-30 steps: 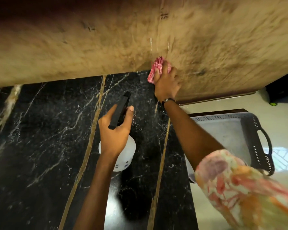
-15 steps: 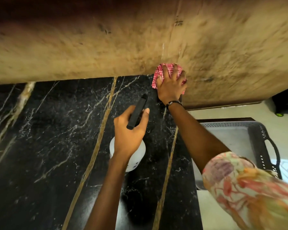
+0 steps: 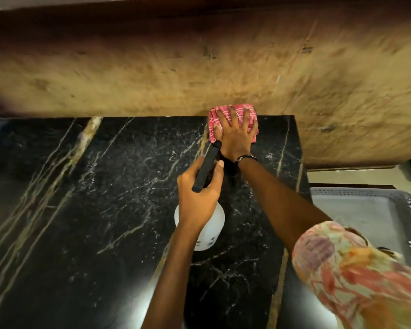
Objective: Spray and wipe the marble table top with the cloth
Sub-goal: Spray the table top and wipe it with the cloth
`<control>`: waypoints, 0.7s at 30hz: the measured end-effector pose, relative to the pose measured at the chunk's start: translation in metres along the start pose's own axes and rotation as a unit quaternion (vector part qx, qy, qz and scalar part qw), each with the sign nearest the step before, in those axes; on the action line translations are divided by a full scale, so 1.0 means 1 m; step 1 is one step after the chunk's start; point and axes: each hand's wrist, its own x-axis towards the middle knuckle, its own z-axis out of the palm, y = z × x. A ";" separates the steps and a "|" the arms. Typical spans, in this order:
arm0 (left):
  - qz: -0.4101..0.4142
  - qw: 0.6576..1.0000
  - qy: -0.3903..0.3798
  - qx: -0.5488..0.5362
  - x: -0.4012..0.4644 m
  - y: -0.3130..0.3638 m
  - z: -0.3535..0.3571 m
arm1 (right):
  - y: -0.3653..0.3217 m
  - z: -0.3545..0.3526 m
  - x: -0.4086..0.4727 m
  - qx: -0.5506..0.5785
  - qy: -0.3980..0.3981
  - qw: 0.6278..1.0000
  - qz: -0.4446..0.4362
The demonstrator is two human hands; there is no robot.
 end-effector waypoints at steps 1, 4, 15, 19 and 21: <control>-0.006 1.000 0.007 -0.002 0.004 -0.005 -0.016 | -0.011 0.001 0.001 0.000 0.007 1.000 0.003; -0.015 1.000 0.024 0.011 0.019 -0.016 -0.070 | -0.054 0.004 0.003 0.013 0.012 1.000 0.007; -0.029 0.994 0.087 0.058 0.071 -0.052 -0.277 | -0.284 0.044 0.022 0.025 -0.011 0.998 -0.049; -0.029 0.992 0.110 0.062 0.083 -0.069 -0.345 | -0.369 0.060 0.029 0.038 -0.011 0.996 -0.081; -0.036 0.991 0.120 0.055 0.087 -0.076 -0.372 | -0.404 0.066 0.031 0.039 -0.010 0.995 -0.095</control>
